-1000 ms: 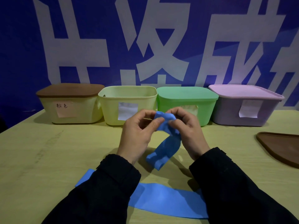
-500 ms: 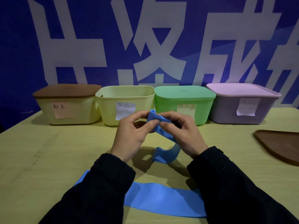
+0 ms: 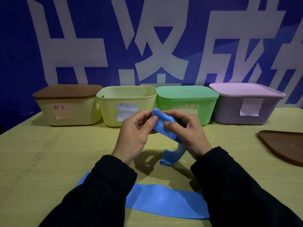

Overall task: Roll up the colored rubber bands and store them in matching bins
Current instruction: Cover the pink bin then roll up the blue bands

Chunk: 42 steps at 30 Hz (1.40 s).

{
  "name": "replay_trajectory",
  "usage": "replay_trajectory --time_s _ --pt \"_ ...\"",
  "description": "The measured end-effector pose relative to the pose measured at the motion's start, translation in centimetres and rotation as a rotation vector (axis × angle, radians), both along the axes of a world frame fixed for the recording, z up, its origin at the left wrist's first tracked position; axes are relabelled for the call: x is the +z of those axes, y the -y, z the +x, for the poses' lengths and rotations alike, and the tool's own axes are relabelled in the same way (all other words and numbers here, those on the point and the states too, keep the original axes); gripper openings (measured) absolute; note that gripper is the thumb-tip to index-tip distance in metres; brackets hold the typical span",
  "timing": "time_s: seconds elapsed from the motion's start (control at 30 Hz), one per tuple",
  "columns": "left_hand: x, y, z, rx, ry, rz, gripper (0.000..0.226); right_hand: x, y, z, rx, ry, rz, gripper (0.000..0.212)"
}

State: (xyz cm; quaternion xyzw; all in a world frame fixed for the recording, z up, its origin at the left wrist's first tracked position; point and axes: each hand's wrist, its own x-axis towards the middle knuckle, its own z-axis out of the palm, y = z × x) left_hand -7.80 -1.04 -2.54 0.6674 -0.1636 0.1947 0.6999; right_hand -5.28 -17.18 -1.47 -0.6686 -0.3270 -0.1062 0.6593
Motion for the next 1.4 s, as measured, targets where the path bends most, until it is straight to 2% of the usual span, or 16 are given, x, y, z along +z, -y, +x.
replay_trajectory --time_s 0.1,0.2,0.37,0.57,0.8,0.93,1.07,1.27,1.4 --pt "-0.1 0.0 0.0 0.015 -0.004 0.023 0.017 0.0 0.0 -0.1 -0.009 0.015 -0.035 0.028" --pt "0.0 0.0 0.0 0.032 -0.007 0.028 0.016 0.2 0.2 -0.1 -0.053 0.051 -0.068 0.023" --pt "0.1 0.4 -0.1 0.034 0.016 0.032 0.018 0.3 0.4 0.3 -0.155 0.078 -0.03 0.022" --pt "0.1 0.1 0.0 0.05 0.017 0.01 0.017 0.3 0.5 0.5 -0.148 0.042 0.027 0.004" --pt "-0.5 0.4 0.1 -0.012 -0.031 0.026 0.023 -0.4 -0.5 0.3 -0.111 0.037 0.051 0.007" --pt "-0.3 0.5 -0.1 -0.02 -0.041 0.018 0.034 -0.3 -0.2 0.3 -0.086 0.033 0.04 0.008" --pt "-0.3 0.0 0.1 0.002 -0.042 -0.002 0.026 0.0 0.8 0.5 -0.039 -0.007 0.001 0.009" --pt "-0.3 0.2 0.0 -0.042 -0.043 0.008 0.023 -0.6 0.3 1.0 -0.155 0.079 -0.059 0.01" --pt "0.0 0.2 -0.2 -0.035 -0.024 0.025 0.026 -0.6 0.2 0.8 -0.159 0.097 -0.066 0.004"
